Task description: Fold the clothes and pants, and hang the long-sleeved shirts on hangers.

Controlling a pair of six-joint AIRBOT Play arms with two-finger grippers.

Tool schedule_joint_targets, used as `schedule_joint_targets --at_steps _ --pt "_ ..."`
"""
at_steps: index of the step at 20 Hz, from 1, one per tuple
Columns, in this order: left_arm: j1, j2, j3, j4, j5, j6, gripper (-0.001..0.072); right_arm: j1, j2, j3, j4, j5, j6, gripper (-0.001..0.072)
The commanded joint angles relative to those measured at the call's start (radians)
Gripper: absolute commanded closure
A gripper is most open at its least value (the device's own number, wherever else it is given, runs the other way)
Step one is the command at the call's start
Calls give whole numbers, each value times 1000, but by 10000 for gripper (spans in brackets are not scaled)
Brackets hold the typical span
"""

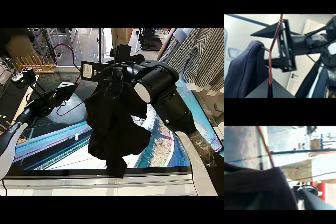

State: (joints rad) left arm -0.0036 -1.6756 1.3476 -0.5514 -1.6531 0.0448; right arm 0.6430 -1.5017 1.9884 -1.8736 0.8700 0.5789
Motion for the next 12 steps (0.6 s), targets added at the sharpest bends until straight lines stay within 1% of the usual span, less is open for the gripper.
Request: schedule_joint_targets --at_steps 1,2,3,5,7,9,10,11,12 --pt "-1 -1 0 2 0 0 695 -22 -24 0 25 -86 11 292" --pt "-1 -1 0 1 3 0 695 -18 -27 0 70 -86 2 311" --pt "-2 -1 0 1 11 0 695 -9 -31 0 128 -85 -14 369" --pt "-5 -1 0 1 28 0 695 14 -43 0 206 -85 -81 386" --pt "-15 -1 0 1 45 0 695 39 -55 0 229 -84 -102 448" --pt "-21 -1 0 0 68 1 693 45 -55 0 228 -72 -101 555" --pt "-21 -1 0 -5 91 1 691 42 -53 0 220 -57 -98 586" --pt "-15 -1 0 -14 127 2 559 35 -50 0 217 -28 -98 691" --pt "-5 -1 0 -27 172 1 276 23 -48 2 218 14 -98 688"
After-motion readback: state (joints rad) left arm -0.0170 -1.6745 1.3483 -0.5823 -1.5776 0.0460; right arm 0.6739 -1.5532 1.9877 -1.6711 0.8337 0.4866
